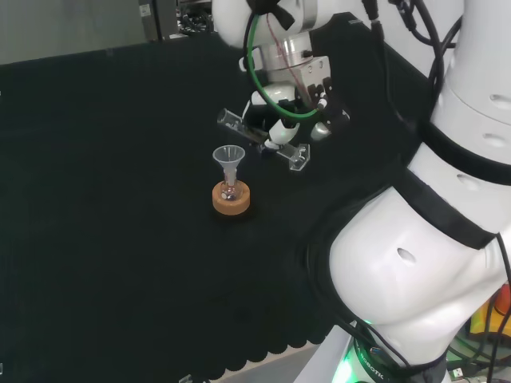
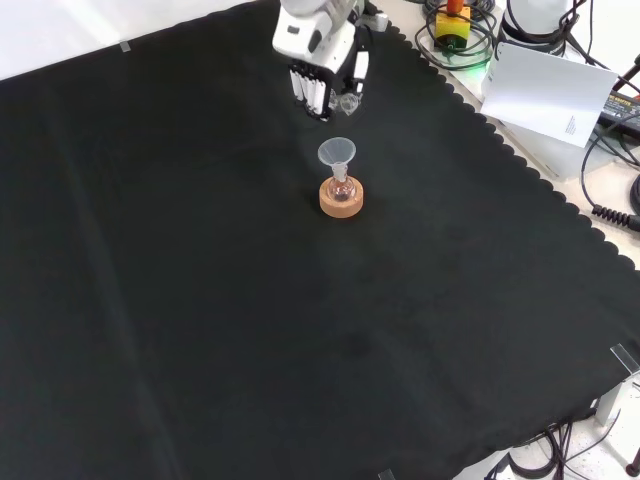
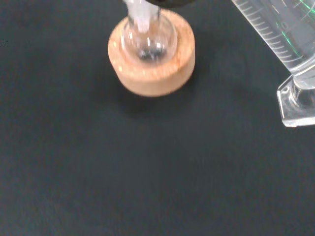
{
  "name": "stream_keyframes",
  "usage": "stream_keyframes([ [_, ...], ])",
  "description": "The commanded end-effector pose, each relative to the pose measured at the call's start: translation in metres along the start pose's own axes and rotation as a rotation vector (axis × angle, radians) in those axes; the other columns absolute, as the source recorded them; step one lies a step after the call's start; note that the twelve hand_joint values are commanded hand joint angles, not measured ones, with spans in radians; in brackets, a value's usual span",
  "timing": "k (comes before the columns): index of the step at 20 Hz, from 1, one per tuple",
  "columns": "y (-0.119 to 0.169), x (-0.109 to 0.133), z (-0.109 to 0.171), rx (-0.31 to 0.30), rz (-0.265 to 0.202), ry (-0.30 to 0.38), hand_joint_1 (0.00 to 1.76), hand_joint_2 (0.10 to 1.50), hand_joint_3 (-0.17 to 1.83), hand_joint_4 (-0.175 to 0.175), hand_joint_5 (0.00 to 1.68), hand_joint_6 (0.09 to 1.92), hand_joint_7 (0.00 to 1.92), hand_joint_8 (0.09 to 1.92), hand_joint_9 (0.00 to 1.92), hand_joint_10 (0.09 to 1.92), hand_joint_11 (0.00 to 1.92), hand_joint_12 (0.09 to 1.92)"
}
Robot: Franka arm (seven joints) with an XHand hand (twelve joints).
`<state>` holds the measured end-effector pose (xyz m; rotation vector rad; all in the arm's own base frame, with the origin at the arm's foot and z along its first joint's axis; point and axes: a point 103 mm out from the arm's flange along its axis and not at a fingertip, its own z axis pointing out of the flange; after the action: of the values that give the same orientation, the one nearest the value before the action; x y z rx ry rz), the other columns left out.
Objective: Pour the water from the graduated cylinder into the round-bottom flask.
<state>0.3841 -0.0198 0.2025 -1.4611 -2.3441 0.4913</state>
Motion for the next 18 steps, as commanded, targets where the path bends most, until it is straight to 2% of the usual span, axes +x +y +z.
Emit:
stream_keyframes([
  [1,-0.0218,-0.0364,0.0243,0.134,0.120,-0.012,1.26,1.11,0.00,-0.175,0.98,0.99,1.01,0.98,1.32,0.19,1.07,0.88],
  [7,-0.0240,-0.0389,0.0232,0.130,0.121,-0.011,1.26,1.11,0.00,-0.175,0.98,0.99,1.01,0.98,1.33,0.19,1.07,0.88],
  [9,-0.0226,-0.0383,0.0230,0.144,0.137,-0.018,1.26,1.11,0.00,-0.175,0.98,0.99,1.01,0.98,1.33,0.19,1.07,0.88],
  [18,-0.0167,-0.0316,0.0175,0.190,0.133,-0.069,1.26,1.11,0.00,-0.175,0.98,0.99,1.01,0.98,1.33,0.19,1.07,0.88],
])
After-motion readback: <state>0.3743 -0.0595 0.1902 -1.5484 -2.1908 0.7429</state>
